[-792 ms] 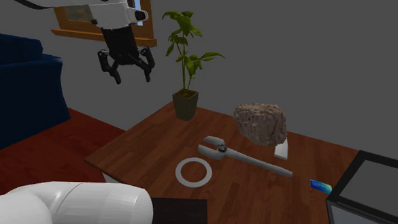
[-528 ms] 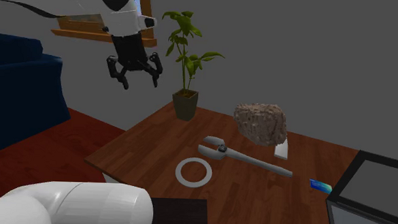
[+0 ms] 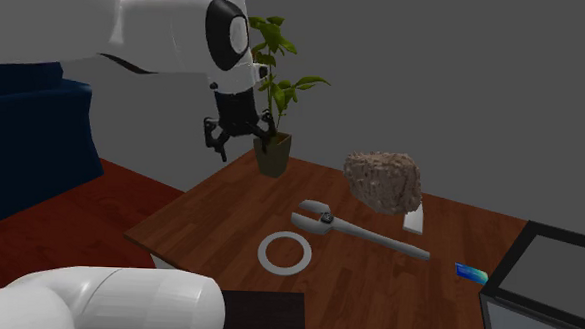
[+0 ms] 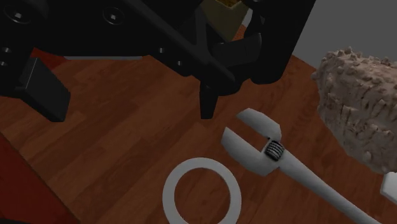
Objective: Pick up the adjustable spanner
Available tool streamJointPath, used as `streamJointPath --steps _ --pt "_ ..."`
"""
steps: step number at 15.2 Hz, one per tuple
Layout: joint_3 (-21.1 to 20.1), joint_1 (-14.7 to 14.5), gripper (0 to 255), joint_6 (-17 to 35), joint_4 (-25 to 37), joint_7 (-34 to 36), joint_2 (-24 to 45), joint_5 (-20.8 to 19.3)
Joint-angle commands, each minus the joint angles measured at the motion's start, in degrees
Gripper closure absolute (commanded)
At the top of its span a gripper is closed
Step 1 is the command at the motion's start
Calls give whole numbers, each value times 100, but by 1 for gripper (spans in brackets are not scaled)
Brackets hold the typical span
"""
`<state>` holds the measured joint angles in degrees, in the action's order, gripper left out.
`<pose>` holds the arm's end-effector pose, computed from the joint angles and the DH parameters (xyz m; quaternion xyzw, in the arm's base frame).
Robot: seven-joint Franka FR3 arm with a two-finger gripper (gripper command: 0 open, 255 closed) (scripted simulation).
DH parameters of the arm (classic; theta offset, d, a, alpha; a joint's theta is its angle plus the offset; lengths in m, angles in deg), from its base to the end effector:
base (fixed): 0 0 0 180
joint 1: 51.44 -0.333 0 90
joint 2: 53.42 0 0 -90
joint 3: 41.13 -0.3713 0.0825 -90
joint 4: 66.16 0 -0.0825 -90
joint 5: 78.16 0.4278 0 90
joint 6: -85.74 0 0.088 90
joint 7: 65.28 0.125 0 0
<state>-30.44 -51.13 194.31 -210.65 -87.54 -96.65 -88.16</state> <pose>0.3373 -0.0909 0.5393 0.9879 0.1415 0.0530 0.0358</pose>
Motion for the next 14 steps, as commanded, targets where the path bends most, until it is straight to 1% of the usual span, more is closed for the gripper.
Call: streamJointPath --steps 1,4,8,11,14 --pt "311 31 0 226 -153 -480 66 -168" --pt "781 50 0 611 -259 -1150 342 -387" --pt "1433 11 0 1156 -251 -2062 885 -600" --pt "1937 -90 0 1578 -138 -2780 1414 -650" --pt "2459 -268 0 1997 62 -3558 2041 -549"
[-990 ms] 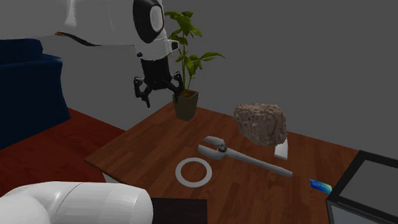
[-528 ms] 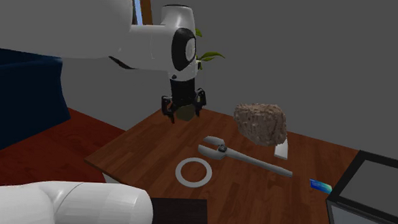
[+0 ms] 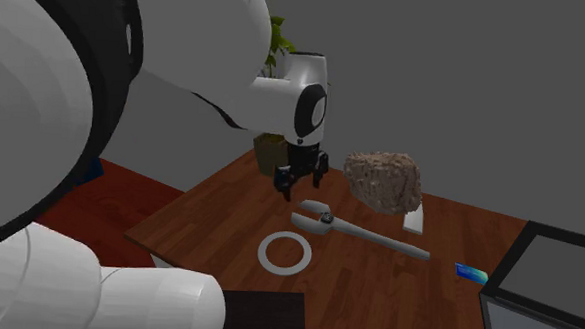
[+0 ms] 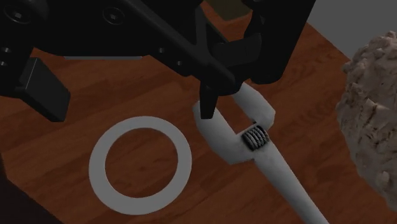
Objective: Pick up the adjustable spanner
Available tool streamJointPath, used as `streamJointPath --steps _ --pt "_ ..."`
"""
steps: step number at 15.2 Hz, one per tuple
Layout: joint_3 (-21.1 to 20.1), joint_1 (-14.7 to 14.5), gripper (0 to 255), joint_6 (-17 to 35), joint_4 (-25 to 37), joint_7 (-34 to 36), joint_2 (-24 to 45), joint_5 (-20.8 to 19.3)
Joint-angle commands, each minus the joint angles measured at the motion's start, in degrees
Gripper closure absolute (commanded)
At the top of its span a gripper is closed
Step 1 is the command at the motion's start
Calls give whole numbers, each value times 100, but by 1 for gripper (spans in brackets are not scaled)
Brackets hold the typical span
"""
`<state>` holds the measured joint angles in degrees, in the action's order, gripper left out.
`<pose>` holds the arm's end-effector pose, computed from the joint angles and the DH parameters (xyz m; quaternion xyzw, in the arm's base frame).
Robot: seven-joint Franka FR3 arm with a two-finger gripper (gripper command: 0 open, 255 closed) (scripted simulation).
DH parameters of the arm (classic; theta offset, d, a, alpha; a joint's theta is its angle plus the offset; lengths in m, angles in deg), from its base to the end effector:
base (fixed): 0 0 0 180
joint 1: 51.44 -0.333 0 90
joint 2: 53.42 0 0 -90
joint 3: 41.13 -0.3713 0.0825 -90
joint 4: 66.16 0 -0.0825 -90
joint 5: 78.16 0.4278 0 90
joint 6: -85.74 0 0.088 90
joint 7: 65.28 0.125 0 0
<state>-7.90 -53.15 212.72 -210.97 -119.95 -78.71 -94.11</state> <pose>0.3687 -0.2429 0.4200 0.9544 0.2955 0.0336 0.0247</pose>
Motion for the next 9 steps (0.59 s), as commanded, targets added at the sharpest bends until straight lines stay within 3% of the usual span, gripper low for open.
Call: streamJointPath --steps 1,5,9 --pt "385 -146 0 292 179 -597 478 125" --pt "1095 -530 0 792 603 -1898 1538 776" --pt "1510 -718 0 1098 1187 -3598 2881 2130"
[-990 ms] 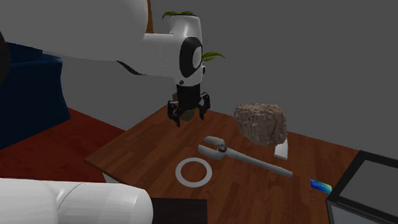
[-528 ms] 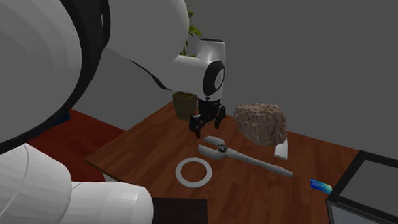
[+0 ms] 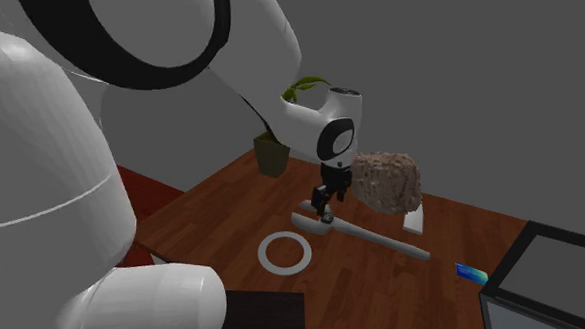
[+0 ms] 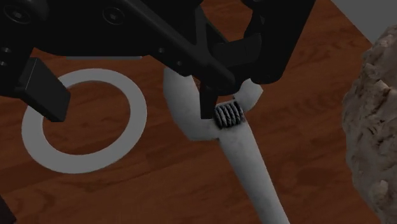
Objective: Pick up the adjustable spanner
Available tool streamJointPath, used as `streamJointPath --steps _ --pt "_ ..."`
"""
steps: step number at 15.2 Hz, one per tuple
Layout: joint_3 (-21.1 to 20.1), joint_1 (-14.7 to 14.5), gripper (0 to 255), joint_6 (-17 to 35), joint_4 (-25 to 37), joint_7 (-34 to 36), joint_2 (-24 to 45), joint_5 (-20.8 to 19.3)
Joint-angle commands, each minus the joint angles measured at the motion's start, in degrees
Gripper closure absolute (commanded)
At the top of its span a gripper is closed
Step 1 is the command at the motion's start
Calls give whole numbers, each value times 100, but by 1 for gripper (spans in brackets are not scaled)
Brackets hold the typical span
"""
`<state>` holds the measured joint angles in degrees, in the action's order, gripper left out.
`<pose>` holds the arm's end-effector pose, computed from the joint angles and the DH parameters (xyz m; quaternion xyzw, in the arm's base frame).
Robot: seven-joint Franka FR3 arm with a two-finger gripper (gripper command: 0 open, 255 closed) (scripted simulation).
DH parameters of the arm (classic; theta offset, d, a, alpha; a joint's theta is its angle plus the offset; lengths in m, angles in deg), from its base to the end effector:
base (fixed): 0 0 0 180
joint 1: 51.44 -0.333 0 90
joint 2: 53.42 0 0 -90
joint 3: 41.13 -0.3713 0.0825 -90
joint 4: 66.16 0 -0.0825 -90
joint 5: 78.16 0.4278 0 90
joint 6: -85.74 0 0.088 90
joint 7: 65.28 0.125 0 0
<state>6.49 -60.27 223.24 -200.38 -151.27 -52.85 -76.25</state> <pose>0.4227 -0.3388 0.3417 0.9207 0.3893 0.0187 0.0188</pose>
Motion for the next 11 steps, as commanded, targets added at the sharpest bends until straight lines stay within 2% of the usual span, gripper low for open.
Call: streamJointPath --steps 1,3,5,8,11 --pt "34 79 0 67 305 -903 647 726" --pt "-178 383 0 60 690 -1671 1297 1374" --pt "-471 767 0 21 1107 -2278 1866 1835" --pt "-894 1318 0 -66 1781 -2967 2629 2277" --pt "-1257 1804 0 -178 2517 -3471 3337 2518"
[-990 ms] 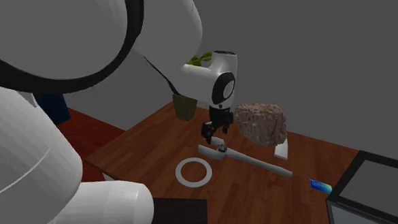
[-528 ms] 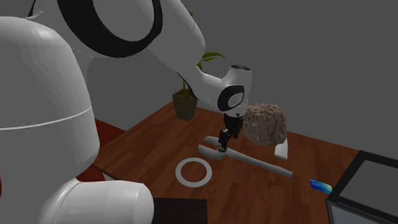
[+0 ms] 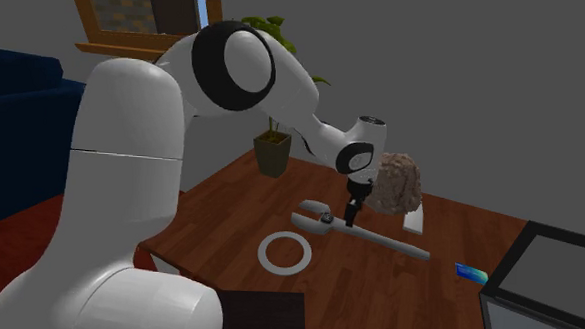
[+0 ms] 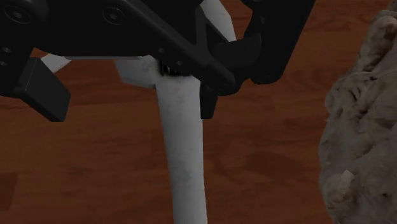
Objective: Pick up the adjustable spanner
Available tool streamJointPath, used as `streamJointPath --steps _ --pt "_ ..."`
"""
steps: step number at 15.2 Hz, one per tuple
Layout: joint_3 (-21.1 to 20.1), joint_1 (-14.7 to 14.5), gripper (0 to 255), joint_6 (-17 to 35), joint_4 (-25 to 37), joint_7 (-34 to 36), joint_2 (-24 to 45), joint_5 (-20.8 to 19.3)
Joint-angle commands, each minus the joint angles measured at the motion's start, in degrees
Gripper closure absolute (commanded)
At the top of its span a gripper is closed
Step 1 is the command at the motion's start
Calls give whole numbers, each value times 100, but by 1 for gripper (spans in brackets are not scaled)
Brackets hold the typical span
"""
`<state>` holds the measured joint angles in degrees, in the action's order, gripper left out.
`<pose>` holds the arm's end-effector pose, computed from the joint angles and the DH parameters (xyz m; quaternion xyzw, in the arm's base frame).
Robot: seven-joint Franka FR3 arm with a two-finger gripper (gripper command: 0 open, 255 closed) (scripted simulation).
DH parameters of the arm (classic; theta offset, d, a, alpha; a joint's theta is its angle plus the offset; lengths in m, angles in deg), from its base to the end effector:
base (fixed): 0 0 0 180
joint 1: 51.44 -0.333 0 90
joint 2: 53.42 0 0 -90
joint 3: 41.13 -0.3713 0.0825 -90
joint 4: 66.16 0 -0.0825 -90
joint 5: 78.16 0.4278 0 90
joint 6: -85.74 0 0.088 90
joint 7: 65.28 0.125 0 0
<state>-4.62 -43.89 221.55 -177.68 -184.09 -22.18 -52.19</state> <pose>0.5052 -0.4445 0.2460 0.8656 0.5006 0.0022 0.0110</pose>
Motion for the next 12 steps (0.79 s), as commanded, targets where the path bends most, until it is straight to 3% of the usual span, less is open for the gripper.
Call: streamJointPath --steps 1,3,12 --pt "-251 312 0 -53 508 -328 503 163" --pt "-416 547 0 -136 968 -531 892 218" --pt "-649 715 0 193 1053 -661 1309 450"
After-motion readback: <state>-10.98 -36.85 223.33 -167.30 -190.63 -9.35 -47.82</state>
